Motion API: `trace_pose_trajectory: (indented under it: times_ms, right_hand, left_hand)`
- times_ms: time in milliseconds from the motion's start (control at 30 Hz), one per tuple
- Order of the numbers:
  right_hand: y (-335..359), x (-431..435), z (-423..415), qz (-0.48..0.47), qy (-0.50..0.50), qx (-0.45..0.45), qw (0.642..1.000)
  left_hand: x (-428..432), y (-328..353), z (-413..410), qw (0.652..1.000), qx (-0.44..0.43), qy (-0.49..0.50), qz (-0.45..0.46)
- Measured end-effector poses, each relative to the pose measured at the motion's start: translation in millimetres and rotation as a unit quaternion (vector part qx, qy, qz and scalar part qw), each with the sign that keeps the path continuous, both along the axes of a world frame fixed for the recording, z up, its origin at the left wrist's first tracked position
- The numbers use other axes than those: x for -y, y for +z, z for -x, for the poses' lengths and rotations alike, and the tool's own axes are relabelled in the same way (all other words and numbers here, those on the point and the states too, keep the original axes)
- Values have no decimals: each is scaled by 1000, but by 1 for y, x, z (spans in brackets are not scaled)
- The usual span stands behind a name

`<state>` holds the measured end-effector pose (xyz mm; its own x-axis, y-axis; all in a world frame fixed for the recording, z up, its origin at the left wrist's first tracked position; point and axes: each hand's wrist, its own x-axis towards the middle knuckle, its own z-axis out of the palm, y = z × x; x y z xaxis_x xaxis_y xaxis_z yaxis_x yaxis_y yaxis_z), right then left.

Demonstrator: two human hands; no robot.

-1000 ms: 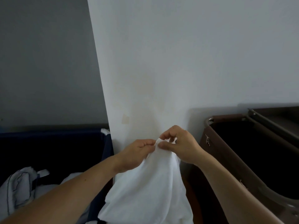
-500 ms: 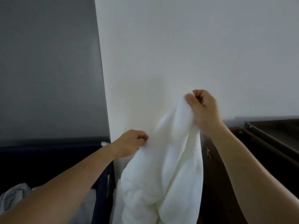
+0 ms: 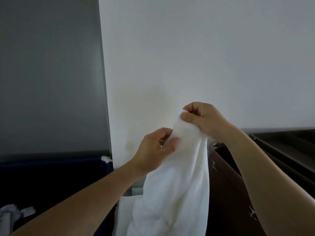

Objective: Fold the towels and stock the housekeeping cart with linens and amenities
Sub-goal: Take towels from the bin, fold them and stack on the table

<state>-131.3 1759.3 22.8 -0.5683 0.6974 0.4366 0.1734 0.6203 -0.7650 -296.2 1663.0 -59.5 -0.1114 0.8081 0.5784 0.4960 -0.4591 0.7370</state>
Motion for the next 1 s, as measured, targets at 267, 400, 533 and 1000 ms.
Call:
trace_pose_trajectory:
  times_ms: [267, 400, 533, 1000]
  right_hand:
    - [11, 4, 0, -21, 17, 2, 1000]
    - [12, 8, 1, -29, 24, 7, 999]
    - [20, 14, -2, -1, 57, -31, 998]
    - [21, 17, -10, -16, 48, -49, 998]
  left_hand:
    - [-2, -9, -1, 968, -238, 82, 6]
    - [-1, 3, 7, 948, -290, 130, -17]
    - [1, -1, 17, 964, -264, 3, 15]
    - [3, -14, 23, 975, -222, 1, -3]
